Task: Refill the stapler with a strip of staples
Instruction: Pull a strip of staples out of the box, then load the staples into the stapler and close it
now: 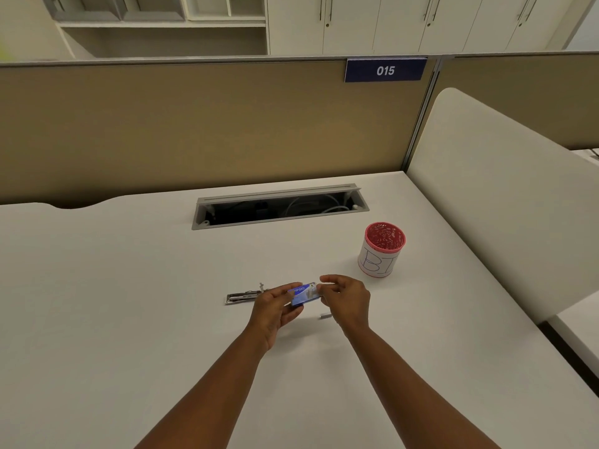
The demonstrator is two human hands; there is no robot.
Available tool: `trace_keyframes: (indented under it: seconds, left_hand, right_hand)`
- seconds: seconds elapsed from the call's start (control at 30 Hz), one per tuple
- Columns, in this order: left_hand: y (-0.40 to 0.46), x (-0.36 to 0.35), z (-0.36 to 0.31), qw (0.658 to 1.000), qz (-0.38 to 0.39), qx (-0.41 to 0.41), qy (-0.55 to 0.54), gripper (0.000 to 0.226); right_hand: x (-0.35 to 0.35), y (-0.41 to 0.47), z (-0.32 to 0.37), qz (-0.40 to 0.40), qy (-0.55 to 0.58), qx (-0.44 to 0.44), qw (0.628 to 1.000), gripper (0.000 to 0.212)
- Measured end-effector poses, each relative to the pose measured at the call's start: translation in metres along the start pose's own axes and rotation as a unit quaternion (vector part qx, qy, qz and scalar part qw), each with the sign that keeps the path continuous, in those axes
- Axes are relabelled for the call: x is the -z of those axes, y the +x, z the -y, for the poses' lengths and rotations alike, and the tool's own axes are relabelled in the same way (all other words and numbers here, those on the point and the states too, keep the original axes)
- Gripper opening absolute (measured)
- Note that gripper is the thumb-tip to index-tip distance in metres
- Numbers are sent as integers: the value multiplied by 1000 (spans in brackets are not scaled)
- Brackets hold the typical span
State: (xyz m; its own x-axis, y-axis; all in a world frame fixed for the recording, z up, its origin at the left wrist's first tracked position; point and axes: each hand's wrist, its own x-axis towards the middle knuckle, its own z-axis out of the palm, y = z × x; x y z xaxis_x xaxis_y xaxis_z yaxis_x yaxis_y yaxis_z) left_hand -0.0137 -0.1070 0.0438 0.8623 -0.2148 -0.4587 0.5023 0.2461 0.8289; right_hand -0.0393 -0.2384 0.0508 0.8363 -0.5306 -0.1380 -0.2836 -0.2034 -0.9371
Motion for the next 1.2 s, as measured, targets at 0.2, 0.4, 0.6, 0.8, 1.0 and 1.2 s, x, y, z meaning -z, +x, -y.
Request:
trace_keyframes:
  seconds: [0.2, 0.4, 0.6, 0.8, 1.0, 1.2]
  left_hand:
    - [3, 0, 1, 999, -1, 2, 34, 26]
    - [3, -6, 6, 998, 7, 13, 56, 26]
    - [2, 17, 23, 975, -94, -77, 189, 15]
    - [-3, 53, 31, 923, -243, -112, 278, 16]
    - [3, 73, 32, 916, -298, -103, 247, 6]
    - [6, 83, 29, 860, -371, -120, 329, 18]
  right_hand:
    - [14, 6, 0, 130, -2, 26, 991, 35]
    - [23, 17, -9, 185, -160, 143, 959, 40]
    - [29, 38, -34, -16, -119, 10, 993, 34]
    - [27, 48, -53, -29, -130, -57, 989, 33]
    - [28, 42, -64, -26, -143, 38, 989, 41]
    - [27, 27, -62, 184, -245, 205, 929, 21]
